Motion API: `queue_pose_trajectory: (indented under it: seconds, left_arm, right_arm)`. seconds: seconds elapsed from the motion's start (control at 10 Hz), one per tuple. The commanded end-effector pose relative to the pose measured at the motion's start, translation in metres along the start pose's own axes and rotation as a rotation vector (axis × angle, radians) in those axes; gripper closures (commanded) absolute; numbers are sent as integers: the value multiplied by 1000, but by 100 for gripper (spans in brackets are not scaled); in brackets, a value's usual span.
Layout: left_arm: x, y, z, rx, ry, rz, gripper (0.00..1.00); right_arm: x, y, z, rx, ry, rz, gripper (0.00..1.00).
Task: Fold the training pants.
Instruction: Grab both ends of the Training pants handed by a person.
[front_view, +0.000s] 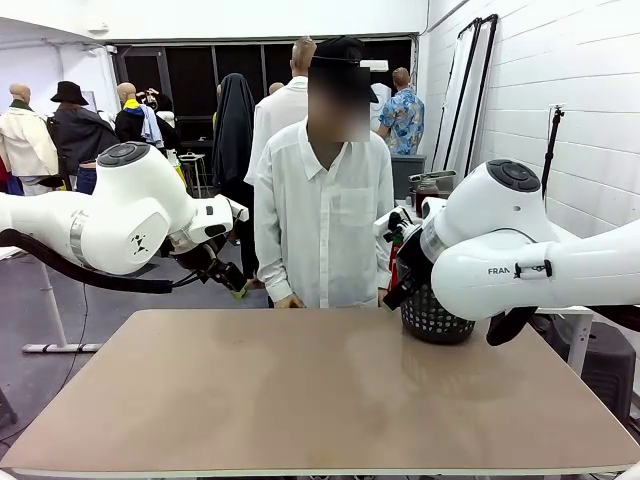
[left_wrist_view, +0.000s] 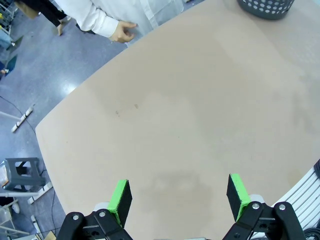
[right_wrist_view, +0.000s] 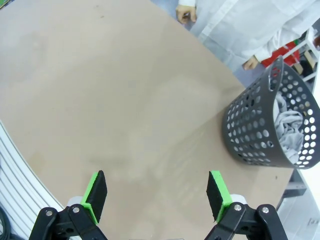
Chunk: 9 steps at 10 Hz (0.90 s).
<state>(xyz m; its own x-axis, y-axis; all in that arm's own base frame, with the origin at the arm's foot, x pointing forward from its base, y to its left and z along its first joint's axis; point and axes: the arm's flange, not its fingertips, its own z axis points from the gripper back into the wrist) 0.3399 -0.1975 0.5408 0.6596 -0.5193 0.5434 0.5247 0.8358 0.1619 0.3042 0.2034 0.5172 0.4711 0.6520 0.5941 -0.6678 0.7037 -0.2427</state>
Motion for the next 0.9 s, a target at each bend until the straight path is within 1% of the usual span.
queue_pose_trajectory:
  seconds: [0.0,0.1,0.2,0.3,0.8]
  left_arm:
    - [3,-2,1,3,6,43,0]
    - [0,0,0,0,0,0,0]
    - [0,0,0,0,0,0,0]
    - [0,0,0,0,0,0,0]
    - [0,0,0,0,0,0,0]
  right_arm:
    - [-19,9,-2,-15,-13,-19,0]
    - [-17,10,-2,-27,-8,-32,0]
    - [-19,9,-3,-17,-7,-27,0]
    - [0,0,0,-2,-2,-6,0]
    - [0,0,0,-2,-2,-6,0]
